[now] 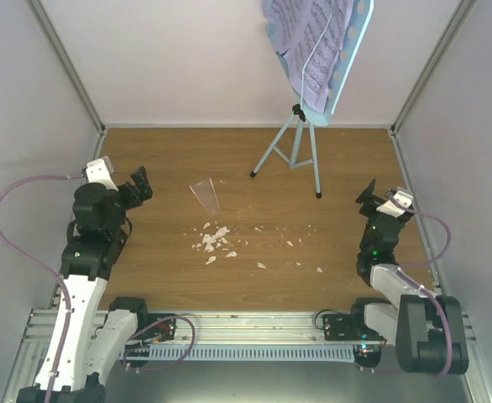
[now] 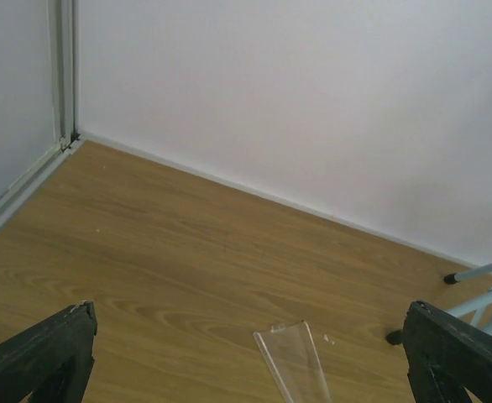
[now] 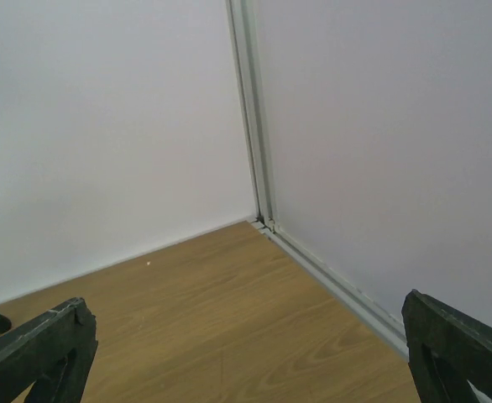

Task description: Pack up the instrument practice props

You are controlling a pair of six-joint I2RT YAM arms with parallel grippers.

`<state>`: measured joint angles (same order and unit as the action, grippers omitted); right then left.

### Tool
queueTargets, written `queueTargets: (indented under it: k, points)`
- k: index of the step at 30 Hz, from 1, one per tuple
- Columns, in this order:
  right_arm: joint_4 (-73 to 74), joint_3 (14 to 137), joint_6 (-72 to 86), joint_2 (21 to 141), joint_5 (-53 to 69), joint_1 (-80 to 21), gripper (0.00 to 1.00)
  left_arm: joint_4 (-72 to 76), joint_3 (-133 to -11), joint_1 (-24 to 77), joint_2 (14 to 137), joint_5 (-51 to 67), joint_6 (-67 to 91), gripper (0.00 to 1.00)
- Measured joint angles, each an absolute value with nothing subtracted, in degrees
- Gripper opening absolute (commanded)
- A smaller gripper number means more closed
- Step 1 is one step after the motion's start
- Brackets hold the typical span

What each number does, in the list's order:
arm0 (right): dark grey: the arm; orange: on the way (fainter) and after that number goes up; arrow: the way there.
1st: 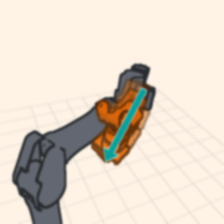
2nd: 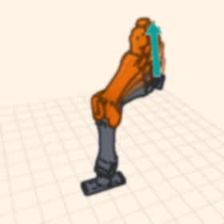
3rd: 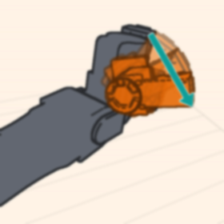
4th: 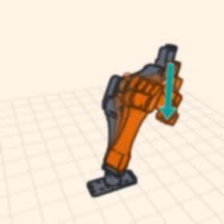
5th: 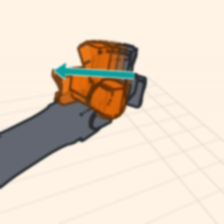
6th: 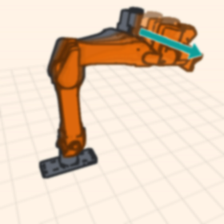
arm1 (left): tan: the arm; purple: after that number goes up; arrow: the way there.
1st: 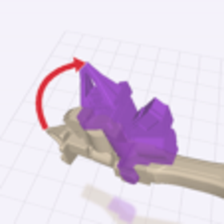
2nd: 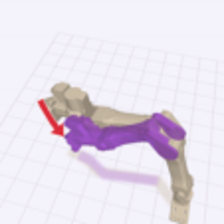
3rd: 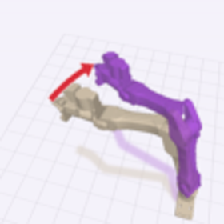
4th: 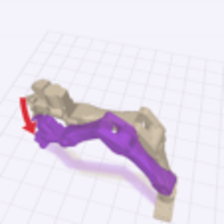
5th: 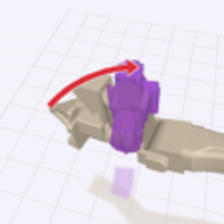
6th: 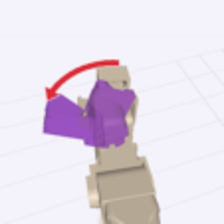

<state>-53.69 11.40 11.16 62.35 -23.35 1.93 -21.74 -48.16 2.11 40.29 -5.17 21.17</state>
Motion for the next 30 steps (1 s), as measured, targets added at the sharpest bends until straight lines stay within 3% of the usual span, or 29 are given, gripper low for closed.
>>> queueTargets:
  k: [11,30]
  points:
    - [-44.9,12.5,18.1,59.2,-26.5,2.0,1.00,-45.4,-64.8,2.1,43.4,-6.1,21.3,0.99]
    - [-38.5,17.0,18.9,60.9,-22.6,2.0,1.00,-54.3,-58.2,0.0,42.8,-10.7,25.9,0.99]
